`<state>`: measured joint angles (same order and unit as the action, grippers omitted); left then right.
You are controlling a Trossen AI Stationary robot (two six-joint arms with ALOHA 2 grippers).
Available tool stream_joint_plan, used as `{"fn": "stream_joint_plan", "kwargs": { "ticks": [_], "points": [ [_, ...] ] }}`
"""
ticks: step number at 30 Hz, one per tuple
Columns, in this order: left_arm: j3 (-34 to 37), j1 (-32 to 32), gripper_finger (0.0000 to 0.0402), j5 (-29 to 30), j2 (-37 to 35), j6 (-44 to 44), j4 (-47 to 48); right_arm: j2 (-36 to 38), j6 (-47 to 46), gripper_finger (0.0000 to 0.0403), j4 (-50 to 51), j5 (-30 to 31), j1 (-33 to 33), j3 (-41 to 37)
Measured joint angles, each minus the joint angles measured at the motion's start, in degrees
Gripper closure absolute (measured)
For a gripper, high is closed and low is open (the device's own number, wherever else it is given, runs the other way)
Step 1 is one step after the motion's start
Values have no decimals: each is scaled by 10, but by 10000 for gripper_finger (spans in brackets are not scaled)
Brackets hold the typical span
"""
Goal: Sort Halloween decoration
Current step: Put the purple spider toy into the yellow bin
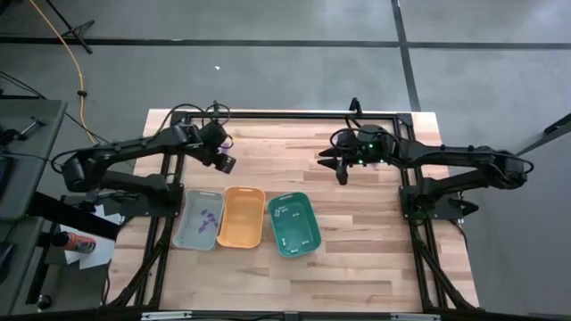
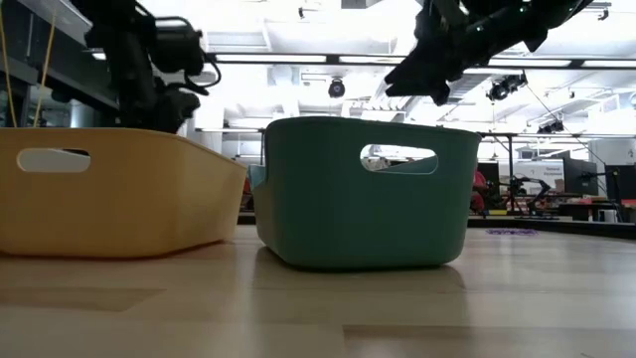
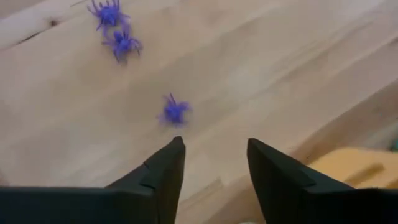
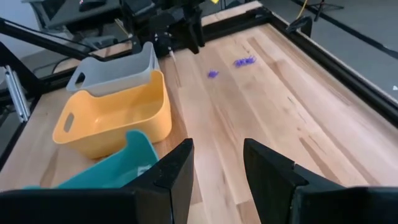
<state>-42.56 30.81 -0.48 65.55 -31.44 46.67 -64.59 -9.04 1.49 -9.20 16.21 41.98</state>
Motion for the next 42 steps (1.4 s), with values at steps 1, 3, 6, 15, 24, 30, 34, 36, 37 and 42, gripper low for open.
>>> {"fn": "stream_joint_plan", "kwargs": {
  "ticks": [1, 3, 6, 15, 24, 30, 34, 36, 37, 42],
  "points": [
    [5, 1, 231, 0, 8, 0, -13, -4, 0, 269, 0, 0, 0, 0],
    [16, 3, 222, 3, 28, 0, -24, -8, 0, 269, 0, 0, 0, 0],
    [21, 4, 214, 14, 65, 1, -39, -11, 0, 269, 0, 0, 0, 0],
    [21, 3, 210, 38, 173, -13, -104, -11, 0, 269, 0, 7, 0, 0],
    [18, 2, 217, 39, 233, -29, -114, -11, -15, 269, 0, 7, 0, 0],
    [19, -3, 306, 38, 221, 2, -119, -11, -15, 269, 0, 7, 0, 0],
    [22, 1, 389, 46, 209, 27, -111, -11, -15, 269, 0, 7, 0, 0],
    [23, 4, 391, 45, 201, 35, -106, -11, -15, 269, 0, 7, 0, 0],
    [23, 5, 392, 45, 195, 37, -106, -11, -15, 269, 0, 7, 0, 0],
    [19, 11, 400, 30, 149, 47, -105, -10, -14, 269, 1, 8, 0, 0]
  ]
}}
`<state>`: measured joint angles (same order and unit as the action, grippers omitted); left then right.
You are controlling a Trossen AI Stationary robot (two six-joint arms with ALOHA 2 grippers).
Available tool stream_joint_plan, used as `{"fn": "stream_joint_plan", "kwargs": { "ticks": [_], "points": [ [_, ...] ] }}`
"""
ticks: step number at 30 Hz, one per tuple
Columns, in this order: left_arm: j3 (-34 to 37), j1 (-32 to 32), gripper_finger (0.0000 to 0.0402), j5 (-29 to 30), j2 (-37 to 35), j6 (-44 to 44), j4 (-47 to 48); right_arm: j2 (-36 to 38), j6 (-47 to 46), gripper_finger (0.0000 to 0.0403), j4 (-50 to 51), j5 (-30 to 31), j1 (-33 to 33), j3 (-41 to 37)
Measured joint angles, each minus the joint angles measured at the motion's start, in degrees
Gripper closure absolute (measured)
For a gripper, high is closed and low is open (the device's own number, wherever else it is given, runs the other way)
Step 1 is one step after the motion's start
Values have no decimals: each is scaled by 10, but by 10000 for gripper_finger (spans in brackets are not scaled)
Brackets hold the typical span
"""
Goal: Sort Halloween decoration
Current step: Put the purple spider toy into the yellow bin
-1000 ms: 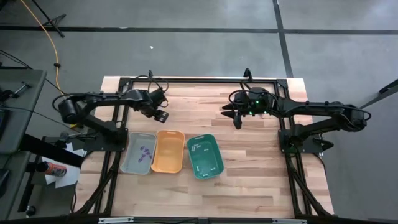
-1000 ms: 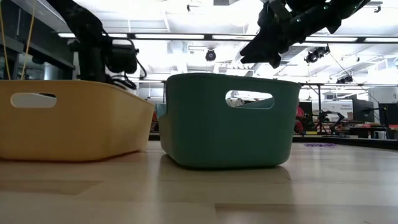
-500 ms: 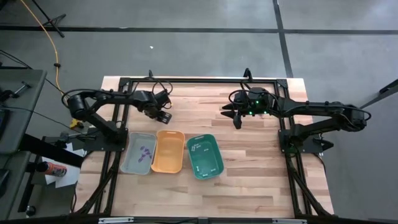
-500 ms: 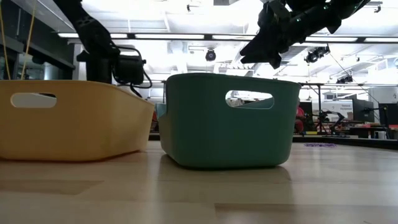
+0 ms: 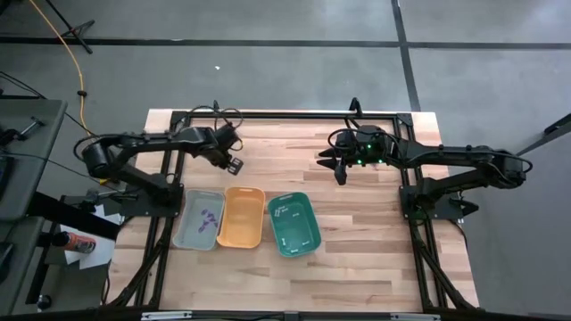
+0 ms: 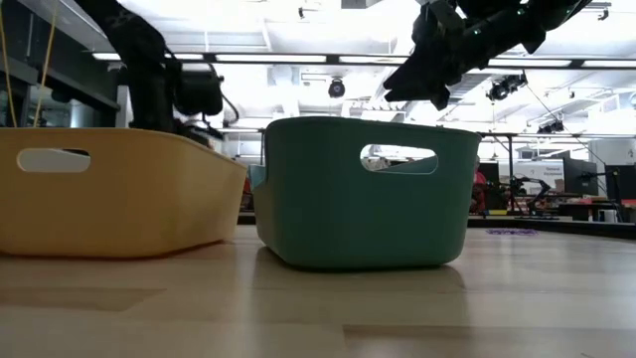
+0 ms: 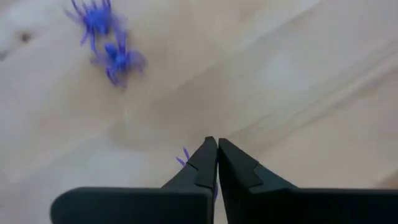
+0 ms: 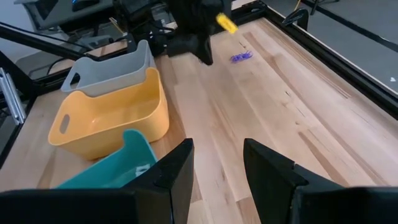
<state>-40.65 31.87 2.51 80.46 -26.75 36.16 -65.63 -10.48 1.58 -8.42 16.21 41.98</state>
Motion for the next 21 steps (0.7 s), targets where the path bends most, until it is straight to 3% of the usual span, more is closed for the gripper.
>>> {"fn": "stream_joint_plan", "kwargs": {
  "ticks": [7, 13, 18, 21],
  "points": [
    [-40, -3, 401, -19, -121, 35, -24, 0, -1, 269, -3, 25, 0, 0],
    [-47, -46, 401, -153, -251, 52, -228, 0, -116, 269, -90, 16, -2, 0],
    [-47, -126, 402, -160, -290, 20, -380, 0, -135, 269, -203, -55, -17, 0],
    [-47, -179, 401, -138, -286, 20, -417, 0, -135, 269, -252, -73, -31, 0]
  ]
}}
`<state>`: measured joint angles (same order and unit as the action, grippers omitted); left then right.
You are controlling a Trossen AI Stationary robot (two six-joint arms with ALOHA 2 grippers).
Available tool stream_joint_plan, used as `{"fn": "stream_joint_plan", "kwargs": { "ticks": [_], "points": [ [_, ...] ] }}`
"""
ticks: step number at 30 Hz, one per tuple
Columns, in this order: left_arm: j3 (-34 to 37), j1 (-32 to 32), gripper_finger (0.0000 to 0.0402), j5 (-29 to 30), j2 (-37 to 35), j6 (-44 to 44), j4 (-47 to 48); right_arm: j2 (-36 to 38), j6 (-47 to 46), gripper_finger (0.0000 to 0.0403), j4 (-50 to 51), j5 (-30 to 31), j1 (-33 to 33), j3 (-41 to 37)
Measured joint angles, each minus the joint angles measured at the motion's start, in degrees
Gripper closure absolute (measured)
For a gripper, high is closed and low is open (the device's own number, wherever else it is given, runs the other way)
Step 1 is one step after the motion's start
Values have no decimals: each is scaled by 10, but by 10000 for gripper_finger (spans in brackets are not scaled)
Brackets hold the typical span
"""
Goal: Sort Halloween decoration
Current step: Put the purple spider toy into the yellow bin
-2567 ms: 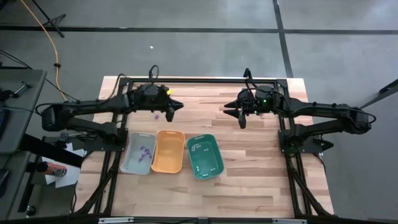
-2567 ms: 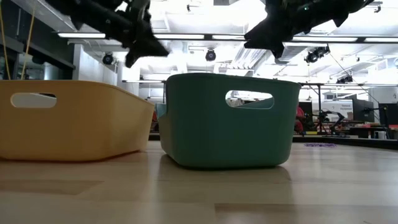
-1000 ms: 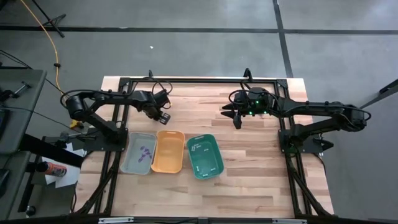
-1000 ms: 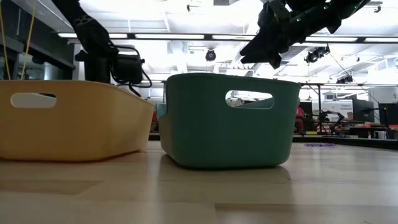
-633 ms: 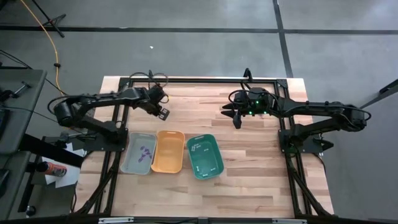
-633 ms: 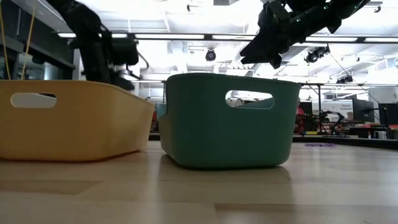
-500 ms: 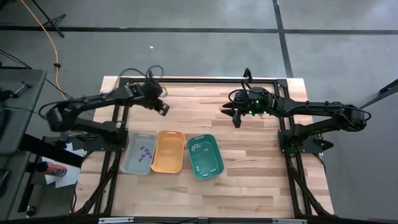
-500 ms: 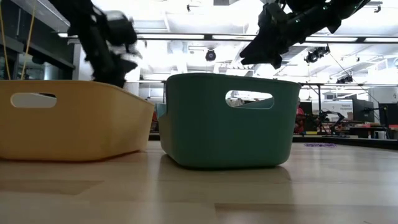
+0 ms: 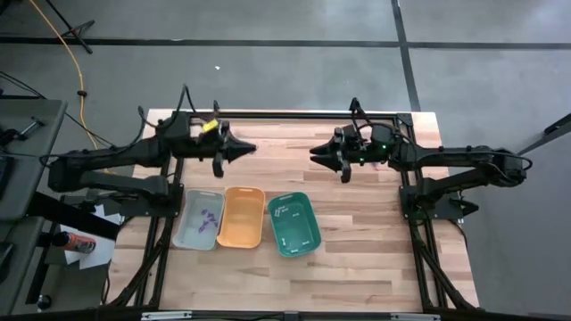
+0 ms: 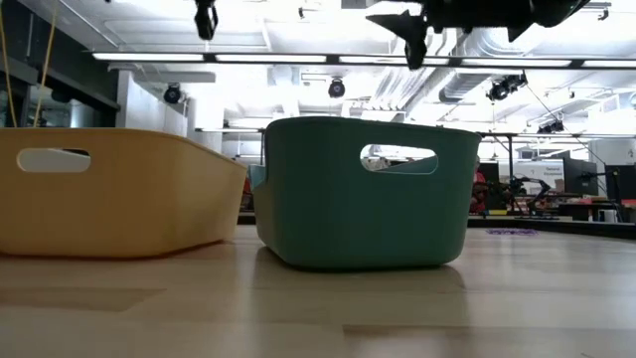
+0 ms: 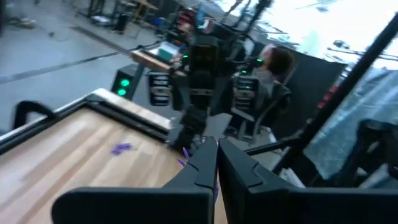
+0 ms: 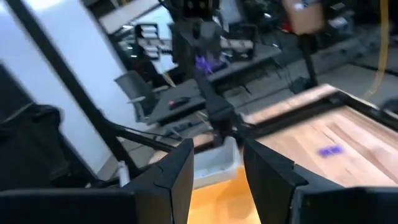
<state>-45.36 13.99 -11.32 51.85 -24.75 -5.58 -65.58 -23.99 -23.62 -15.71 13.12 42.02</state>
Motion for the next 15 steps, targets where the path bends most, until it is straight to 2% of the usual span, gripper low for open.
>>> {"fn": "stream_joint_plan", "kwargs": {
  "ticks": [5, 11, 13, 15],
  "points": [
    [0, -42, 401, 53, 9, 26, -21, 0, 25, 269, -20, -11, -16, 0],
    [-2, -48, 401, 54, 8, 31, -5, 0, 34, 270, -19, -12, -16, 0],
    [-25, -64, 401, 41, 9, 46, 87, 0, 34, 270, -19, -12, -15, 0],
    [-63, -94, 401, 35, 21, 54, 219, 0, 34, 270, -15, -12, -15, 0]
  ]
}}
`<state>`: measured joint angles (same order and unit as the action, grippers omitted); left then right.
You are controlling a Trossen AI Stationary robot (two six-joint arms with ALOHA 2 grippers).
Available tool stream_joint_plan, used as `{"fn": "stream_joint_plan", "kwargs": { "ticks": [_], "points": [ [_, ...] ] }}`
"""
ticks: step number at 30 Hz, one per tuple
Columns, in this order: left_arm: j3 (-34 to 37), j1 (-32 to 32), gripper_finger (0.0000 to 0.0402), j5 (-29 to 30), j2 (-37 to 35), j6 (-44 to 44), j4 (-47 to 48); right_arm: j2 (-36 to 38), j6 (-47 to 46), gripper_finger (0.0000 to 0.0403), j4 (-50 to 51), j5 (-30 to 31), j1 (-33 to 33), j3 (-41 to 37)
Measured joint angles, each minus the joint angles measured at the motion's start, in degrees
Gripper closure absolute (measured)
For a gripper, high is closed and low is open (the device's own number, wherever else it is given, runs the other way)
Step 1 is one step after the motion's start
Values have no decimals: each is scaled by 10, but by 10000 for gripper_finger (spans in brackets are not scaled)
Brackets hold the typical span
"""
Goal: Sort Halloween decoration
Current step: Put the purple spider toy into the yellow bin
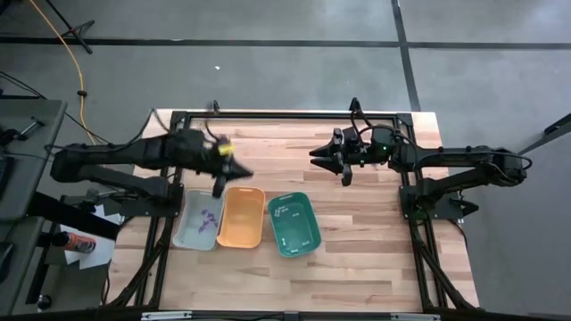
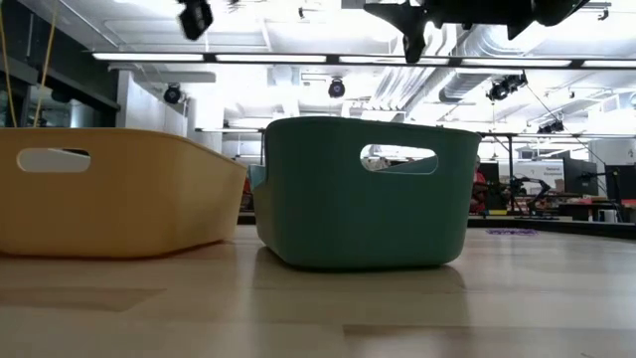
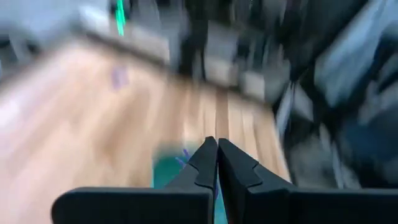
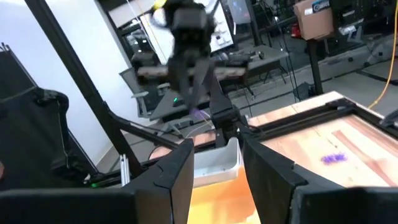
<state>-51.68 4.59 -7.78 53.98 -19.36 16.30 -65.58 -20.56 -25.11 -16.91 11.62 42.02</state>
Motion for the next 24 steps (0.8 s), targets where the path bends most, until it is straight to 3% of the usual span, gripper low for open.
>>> {"fn": "stream_joint_plan", "kwargs": {
  "ticks": [3, 8, 15, 24],
  "points": [
    [-45, -62, 401, 17, 28, 0, 158, 0, 0, 270, 12, 0, 0, 0],
    [-50, -168, 401, 55, 86, -24, 262, 0, 0, 270, 46, 19, 0, 0],
    [2, -220, 401, 95, 196, -38, 259, 0, 0, 270, 69, 37, 0, 0],
    [23, -222, 401, 100, 316, 44, 212, 0, 0, 270, 73, 37, 0, 0]
  ]
}}
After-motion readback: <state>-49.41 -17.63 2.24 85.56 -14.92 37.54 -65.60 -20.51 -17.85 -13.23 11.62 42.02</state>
